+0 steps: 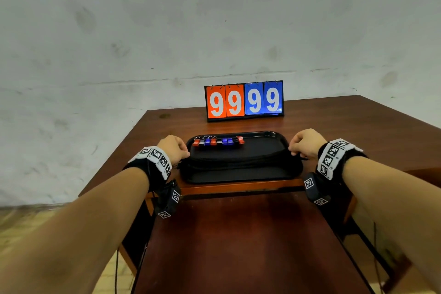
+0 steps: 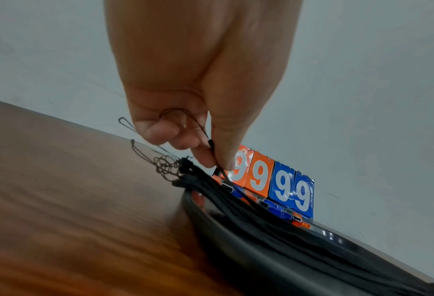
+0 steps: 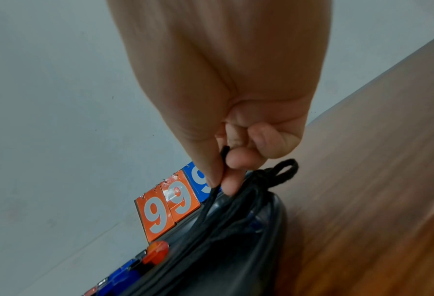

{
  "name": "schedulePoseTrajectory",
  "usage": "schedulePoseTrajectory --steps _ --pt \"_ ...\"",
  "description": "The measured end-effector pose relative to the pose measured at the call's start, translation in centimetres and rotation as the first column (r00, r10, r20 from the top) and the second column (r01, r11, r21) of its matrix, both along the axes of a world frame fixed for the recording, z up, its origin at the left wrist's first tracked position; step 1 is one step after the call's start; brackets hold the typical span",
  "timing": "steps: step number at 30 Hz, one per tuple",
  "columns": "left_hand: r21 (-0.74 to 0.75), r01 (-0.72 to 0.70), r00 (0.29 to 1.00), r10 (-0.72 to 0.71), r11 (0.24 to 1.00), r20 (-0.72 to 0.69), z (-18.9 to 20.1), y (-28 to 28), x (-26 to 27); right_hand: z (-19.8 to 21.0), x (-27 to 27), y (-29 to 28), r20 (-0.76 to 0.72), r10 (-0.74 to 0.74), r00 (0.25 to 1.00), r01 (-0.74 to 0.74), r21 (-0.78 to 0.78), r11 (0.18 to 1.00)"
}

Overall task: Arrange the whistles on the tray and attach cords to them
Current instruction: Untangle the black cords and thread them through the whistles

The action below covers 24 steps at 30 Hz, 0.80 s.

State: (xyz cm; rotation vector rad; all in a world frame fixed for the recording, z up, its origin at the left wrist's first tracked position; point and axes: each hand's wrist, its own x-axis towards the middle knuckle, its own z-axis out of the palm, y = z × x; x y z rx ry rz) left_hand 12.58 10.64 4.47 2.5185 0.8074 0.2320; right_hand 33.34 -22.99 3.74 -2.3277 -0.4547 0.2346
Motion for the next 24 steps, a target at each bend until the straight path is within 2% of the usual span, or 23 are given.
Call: schedulePoseTrajectory --steps 5,13,18,22,24 --pt "0.001 -0.036 0.999 0.036 0.999 -0.034 -0.4 -0.6 0.2 -0.5 -0.3 0.4 0.032 -0.001 0.999 0.003 -0.055 0.998" --pt "0.033 -0.061 0.998 0.061 0.998 -0.014 -0.3 -0.2 0.1 -0.6 0.1 0.6 0.094 -0.024 0.995 0.030 -0.069 0.997" --pt "0.050 -0.028 0.994 0.033 0.998 -0.108 -0.2 -0.1 0.1 -0.4 0.1 0.4 0.103 -0.018 0.995 0.033 -0.152 0.988" --pt "0.281 -0.013 0.995 0.041 0.959 -0.093 0.4 -0.9 0.6 0.2 -0.3 1.0 0.176 0.106 0.979 -0.063 -0.235 0.970" --pt "0.312 0.073 0.992 -0.039 0.947 -0.116 0.6 -1.7 1.3 0.9 -0.8 2.0 0.226 0.240 0.944 -0.161 -0.317 0.935"
